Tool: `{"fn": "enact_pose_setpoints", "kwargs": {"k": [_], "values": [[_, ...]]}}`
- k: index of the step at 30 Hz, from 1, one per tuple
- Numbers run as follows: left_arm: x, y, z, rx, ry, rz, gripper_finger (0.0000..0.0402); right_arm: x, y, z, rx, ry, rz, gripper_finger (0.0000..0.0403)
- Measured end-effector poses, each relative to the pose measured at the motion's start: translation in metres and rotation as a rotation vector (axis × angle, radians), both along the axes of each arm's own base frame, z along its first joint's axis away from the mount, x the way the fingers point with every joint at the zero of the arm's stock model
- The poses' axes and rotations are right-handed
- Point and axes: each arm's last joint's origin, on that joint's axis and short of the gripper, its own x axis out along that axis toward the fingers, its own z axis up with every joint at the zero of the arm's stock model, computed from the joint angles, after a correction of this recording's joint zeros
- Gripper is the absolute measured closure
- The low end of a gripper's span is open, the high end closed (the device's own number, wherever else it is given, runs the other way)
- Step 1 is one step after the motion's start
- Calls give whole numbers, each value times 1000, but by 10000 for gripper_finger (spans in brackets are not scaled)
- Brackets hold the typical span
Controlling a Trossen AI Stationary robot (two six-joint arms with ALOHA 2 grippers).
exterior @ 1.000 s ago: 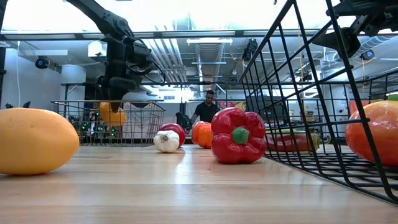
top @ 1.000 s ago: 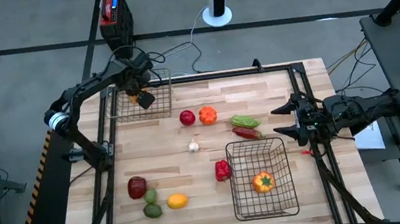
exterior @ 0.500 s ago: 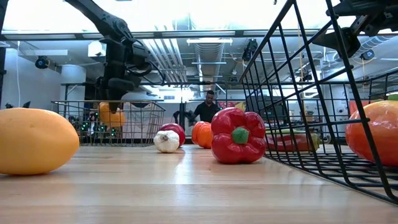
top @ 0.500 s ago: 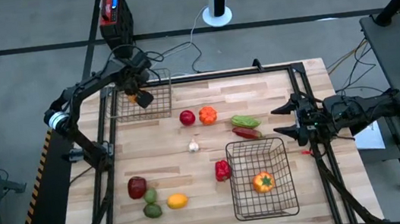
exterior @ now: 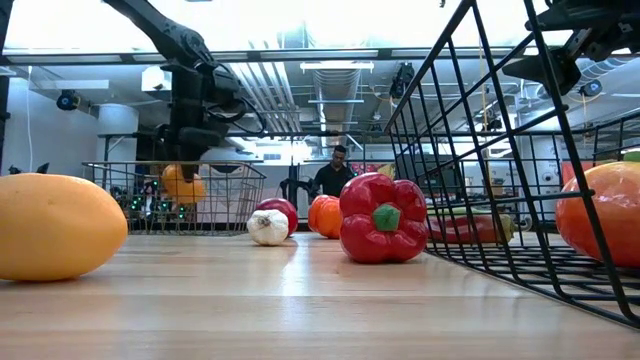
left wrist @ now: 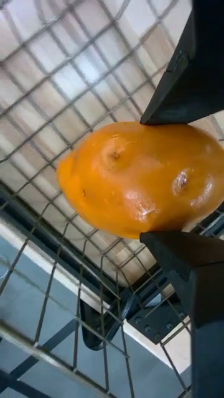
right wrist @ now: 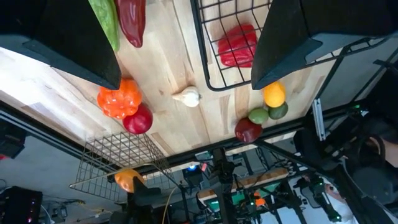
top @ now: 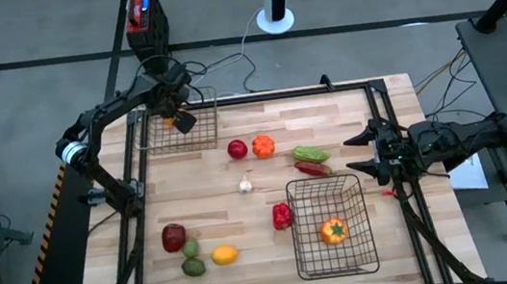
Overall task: Sort produce into baskets
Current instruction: Put the yellow potato into the gold wire basket
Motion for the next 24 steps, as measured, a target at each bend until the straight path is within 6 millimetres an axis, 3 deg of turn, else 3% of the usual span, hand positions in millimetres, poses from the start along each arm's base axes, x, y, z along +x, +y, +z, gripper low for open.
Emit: {"fn": "enact_pose_setpoints", "kwargs": {"k": [24], "values": [[6,5,1,47,-101,77,170,0,0,0,-3,0,1,51]]}}
